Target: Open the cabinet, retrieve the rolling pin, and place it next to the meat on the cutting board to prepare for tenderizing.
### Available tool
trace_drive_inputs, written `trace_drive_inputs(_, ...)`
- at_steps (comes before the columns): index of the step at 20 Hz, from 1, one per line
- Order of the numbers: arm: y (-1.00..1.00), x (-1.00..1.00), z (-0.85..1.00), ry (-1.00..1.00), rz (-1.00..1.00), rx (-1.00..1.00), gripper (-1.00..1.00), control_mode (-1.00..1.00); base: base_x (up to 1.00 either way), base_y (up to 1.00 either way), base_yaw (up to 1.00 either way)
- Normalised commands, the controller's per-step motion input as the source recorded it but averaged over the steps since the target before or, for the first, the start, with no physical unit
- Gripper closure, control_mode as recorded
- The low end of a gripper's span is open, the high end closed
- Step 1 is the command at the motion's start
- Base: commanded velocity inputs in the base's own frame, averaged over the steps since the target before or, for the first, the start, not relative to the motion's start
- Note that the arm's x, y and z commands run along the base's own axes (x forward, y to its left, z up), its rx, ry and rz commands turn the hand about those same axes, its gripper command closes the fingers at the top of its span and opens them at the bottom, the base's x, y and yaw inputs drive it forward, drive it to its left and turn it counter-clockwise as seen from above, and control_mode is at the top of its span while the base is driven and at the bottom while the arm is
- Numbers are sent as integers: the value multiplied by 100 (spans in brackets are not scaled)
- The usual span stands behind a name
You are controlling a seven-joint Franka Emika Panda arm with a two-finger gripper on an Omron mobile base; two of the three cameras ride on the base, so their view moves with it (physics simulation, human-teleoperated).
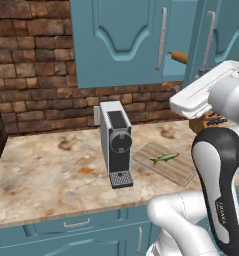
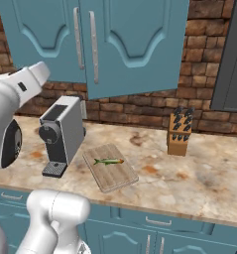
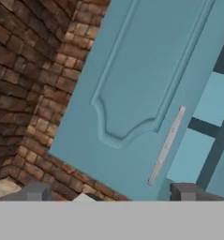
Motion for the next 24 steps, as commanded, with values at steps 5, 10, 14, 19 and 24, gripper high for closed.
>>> trace_drive_inputs(5, 4, 53, -18, 22, -33, -18, -100, -100, 0, 0, 0)
trace_drive_inputs(10, 0, 40, -22, 20, -30, -22, -100, -100, 0, 0, 0)
trace_drive_inputs(14, -9, 7, -27, 13, -17, -22, -100, -100, 0, 0, 0)
trace_drive_inputs(19, -26, 24, -16, 9, -11, -18, -100, -100, 0, 0, 0)
trace_drive_inputs(24, -22, 38, -2, 4, -7, -17, -100, -100, 0, 0, 0)
